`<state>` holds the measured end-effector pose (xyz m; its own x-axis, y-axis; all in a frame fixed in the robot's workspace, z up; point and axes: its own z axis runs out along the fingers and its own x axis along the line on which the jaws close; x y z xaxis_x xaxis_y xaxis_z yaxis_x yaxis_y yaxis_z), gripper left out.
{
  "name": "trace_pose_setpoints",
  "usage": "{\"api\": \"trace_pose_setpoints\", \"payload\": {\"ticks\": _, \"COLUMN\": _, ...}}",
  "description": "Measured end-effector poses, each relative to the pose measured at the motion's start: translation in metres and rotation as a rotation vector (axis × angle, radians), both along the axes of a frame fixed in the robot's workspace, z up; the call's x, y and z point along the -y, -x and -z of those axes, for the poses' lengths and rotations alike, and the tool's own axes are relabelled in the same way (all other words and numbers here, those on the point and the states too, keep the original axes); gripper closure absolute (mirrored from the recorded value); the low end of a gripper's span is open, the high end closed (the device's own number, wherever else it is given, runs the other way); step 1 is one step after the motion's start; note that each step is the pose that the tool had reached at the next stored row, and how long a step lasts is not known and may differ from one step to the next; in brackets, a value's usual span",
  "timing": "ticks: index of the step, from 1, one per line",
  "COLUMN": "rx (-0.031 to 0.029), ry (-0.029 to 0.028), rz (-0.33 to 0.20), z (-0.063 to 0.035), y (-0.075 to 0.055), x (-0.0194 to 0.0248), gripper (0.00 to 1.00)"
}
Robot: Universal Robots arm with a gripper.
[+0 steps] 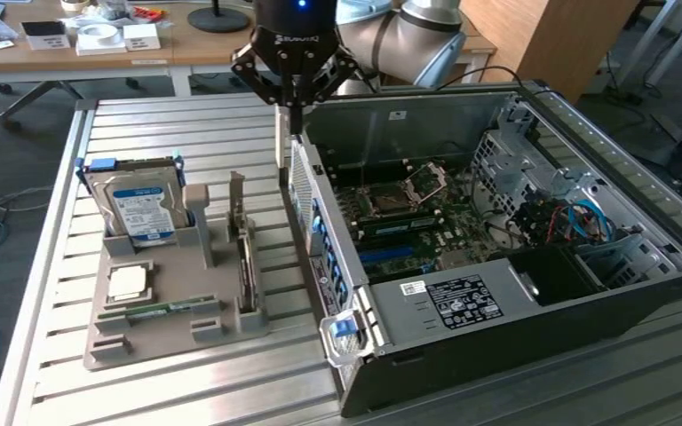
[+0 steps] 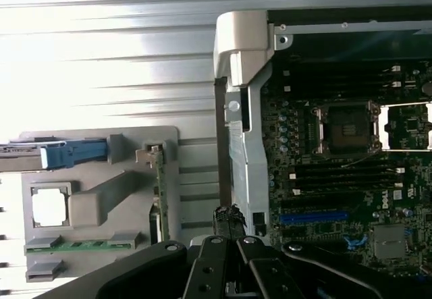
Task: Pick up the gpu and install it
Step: 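Reach for the gpu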
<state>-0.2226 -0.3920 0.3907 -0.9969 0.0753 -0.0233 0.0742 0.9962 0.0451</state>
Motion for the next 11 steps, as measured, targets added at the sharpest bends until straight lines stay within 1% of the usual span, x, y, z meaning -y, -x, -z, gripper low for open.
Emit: {"api": "trace_pose_setpoints", "payload": {"ticks": 11, "rx": 0.0000, "ry": 0.0000, "rz": 0.001, "z": 0.0008, "y": 0.030, "x": -0.0033, "gripper": 0.89}}
